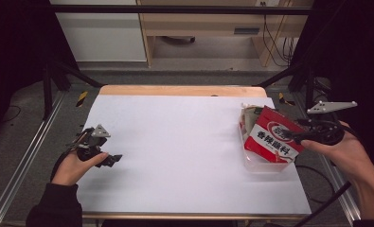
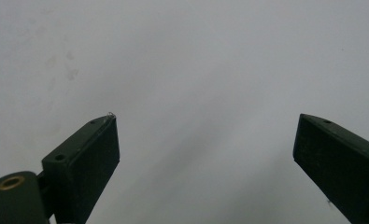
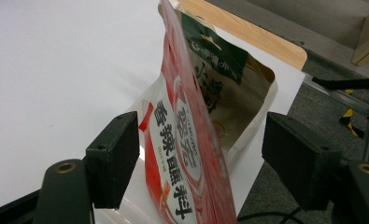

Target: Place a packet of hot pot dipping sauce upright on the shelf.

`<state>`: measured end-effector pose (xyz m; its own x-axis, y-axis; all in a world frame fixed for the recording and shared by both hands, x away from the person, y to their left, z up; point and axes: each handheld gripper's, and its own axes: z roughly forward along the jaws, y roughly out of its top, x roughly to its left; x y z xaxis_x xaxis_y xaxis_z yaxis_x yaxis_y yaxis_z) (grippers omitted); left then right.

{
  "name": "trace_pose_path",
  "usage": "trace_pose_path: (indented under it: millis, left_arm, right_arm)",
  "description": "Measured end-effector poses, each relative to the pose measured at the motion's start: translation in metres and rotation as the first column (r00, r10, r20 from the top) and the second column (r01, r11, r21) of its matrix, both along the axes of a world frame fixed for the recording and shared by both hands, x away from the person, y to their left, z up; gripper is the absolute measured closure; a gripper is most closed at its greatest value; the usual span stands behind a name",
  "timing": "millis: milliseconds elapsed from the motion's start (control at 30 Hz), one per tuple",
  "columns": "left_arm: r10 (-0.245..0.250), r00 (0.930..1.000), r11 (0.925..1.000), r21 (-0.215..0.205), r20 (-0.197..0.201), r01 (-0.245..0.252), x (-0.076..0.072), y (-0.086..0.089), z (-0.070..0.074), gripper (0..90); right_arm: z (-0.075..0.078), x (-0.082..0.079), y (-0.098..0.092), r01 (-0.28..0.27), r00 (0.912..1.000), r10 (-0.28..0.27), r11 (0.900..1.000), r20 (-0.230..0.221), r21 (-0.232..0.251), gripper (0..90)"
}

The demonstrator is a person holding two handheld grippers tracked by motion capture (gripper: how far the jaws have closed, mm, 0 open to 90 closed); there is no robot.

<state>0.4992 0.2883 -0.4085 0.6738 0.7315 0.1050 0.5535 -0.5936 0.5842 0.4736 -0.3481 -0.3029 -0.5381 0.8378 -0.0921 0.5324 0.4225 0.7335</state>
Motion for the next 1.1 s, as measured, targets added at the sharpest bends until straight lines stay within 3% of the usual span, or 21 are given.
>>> trace_pose_path:
  millis: [400,1100]
  left_arm:
    - [0.0,1.0,1.0,-0.002,0.001,0.0,0.0,0.0,0.0,7.1]
    - [0.0,1.0,1.0,0.0,0.001,0.0,0.0,0.001,0.0,7.1]
  right_arm:
    - [0.02,0.007,0.019,0.005,0.9994,-0.004,1.0,0.035,-0.031,14.7]
    - [0.051,0.019,0.07,0.016,0.9952,-0.006,0.995,0.098,-0.094,14.0]
